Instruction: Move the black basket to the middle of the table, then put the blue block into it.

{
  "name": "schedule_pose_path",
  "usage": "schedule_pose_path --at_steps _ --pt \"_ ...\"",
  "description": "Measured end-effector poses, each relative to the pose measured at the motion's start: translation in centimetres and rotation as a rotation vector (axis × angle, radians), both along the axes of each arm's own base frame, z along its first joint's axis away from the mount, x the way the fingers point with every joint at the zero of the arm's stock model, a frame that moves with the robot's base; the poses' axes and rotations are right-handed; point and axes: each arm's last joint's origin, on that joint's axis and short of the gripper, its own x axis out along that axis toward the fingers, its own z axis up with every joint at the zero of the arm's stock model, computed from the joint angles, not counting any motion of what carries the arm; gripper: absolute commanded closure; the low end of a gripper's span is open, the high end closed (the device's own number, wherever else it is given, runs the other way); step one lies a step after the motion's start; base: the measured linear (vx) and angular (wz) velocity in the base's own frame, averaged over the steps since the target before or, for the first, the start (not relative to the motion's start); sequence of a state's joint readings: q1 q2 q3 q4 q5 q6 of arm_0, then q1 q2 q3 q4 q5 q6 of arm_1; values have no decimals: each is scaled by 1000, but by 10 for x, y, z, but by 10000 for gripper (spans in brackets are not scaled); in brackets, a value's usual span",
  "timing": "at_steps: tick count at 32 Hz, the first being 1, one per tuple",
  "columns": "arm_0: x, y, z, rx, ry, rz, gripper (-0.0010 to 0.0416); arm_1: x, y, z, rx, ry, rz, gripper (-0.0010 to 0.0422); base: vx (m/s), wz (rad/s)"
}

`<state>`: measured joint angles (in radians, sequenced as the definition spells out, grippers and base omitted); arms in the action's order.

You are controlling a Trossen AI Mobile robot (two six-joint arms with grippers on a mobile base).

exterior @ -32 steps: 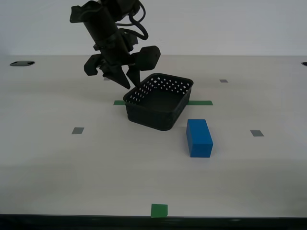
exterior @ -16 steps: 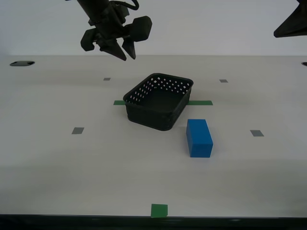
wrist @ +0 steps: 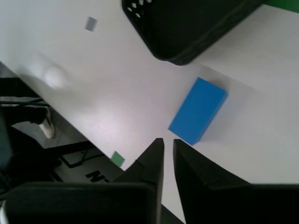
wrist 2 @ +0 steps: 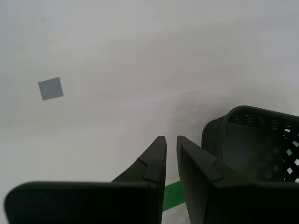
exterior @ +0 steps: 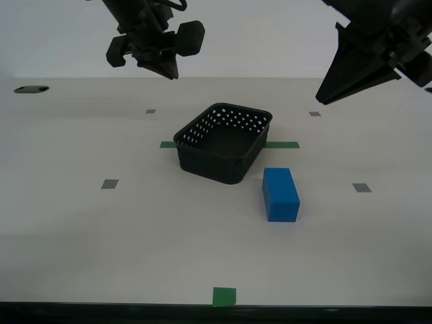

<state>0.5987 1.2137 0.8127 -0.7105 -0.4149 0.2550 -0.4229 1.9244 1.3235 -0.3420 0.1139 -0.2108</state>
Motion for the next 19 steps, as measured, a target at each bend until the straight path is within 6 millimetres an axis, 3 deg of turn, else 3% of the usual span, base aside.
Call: schedule_pose_path --at_steps 2,3,8,10,13,19 --pt "7 5 -8 -17 14 6 326 0 0 0 0 0 0 385 0 0" --pt "13 10 -20 -40 43 11 279 0 0 0 0 0 1 385 0 0" --pt "41 29 -41 -103 103 27 158 0 1 0 2 4 3 385 0 0" --pt "55 41 -48 -128 129 35 88 1 2 0 4 0 -1 385 0 0" --pt "67 50 -58 -155 169 39 52 0 2 -1 14 -2 -14 385 0 0" --pt "61 54 -81 -213 274 14 52 1 4 -1 32 -11 -36 385 0 0"
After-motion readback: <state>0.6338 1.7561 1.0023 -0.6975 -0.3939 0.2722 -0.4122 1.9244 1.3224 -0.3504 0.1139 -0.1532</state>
